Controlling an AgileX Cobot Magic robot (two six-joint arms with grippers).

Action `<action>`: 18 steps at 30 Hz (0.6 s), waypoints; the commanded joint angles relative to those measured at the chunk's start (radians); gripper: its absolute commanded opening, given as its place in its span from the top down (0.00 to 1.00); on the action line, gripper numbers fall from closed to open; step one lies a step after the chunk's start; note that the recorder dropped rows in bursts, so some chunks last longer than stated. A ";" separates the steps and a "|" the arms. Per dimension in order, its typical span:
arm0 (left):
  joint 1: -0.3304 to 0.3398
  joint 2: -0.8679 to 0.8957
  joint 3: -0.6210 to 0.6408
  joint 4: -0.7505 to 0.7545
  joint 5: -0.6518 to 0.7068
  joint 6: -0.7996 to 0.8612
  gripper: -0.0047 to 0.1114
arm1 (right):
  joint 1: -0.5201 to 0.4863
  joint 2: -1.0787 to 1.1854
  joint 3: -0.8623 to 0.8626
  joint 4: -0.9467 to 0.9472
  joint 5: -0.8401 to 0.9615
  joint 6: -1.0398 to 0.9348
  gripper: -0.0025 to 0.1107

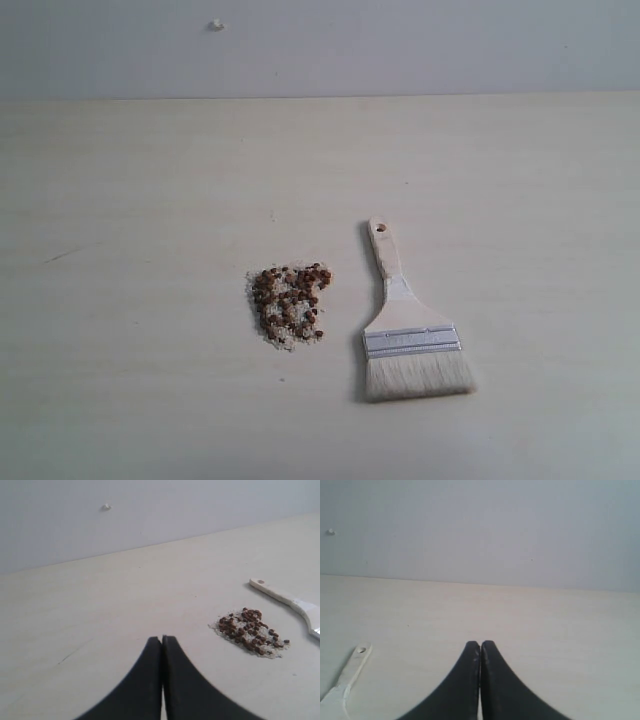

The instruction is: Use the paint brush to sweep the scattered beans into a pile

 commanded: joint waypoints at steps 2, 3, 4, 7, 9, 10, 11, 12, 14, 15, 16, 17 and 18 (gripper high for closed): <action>-0.005 -0.003 0.004 0.060 -0.002 -0.002 0.96 | -0.003 -0.006 0.004 -0.004 -0.008 0.001 0.98; -0.005 -0.003 0.004 0.084 -0.002 -0.011 0.96 | -0.003 -0.006 0.004 -0.004 -0.008 0.001 0.98; -0.005 -0.003 0.004 0.125 -0.002 -0.053 0.96 | -0.003 -0.006 0.004 -0.004 -0.008 0.001 0.98; -0.003 -0.003 0.004 0.320 -0.004 -0.309 0.96 | -0.003 -0.006 0.004 -0.002 -0.008 0.001 0.98; -0.003 -0.003 0.004 0.454 0.000 -0.479 0.96 | -0.003 -0.006 0.004 -0.002 -0.008 0.001 0.98; -0.003 -0.003 0.004 0.500 0.009 -0.538 0.96 | -0.003 -0.006 0.004 -0.003 -0.008 0.001 0.98; -0.003 -0.003 0.004 0.516 0.012 -0.571 0.96 | -0.003 -0.006 0.004 -0.003 -0.008 0.001 0.98; -0.003 -0.003 0.004 0.522 0.012 -0.574 0.96 | -0.003 -0.006 0.004 -0.003 -0.008 0.001 0.98; -0.003 -0.003 0.004 0.522 0.012 -0.574 0.96 | -0.003 -0.006 0.004 -0.003 -0.008 0.001 0.98; -0.003 -0.003 0.004 0.522 0.012 -0.574 0.96 | -0.003 -0.006 0.004 -0.003 -0.008 0.001 0.98; -0.003 -0.003 0.004 0.522 0.012 -0.574 0.96 | -0.003 -0.006 0.004 -0.003 -0.008 0.001 0.98; -0.003 -0.003 0.004 0.522 0.012 -0.574 0.96 | -0.003 -0.006 0.004 -0.003 -0.008 0.001 0.98; -0.003 -0.003 0.004 0.522 0.012 -0.574 0.96 | -0.003 -0.006 0.004 -0.003 -0.008 0.001 0.98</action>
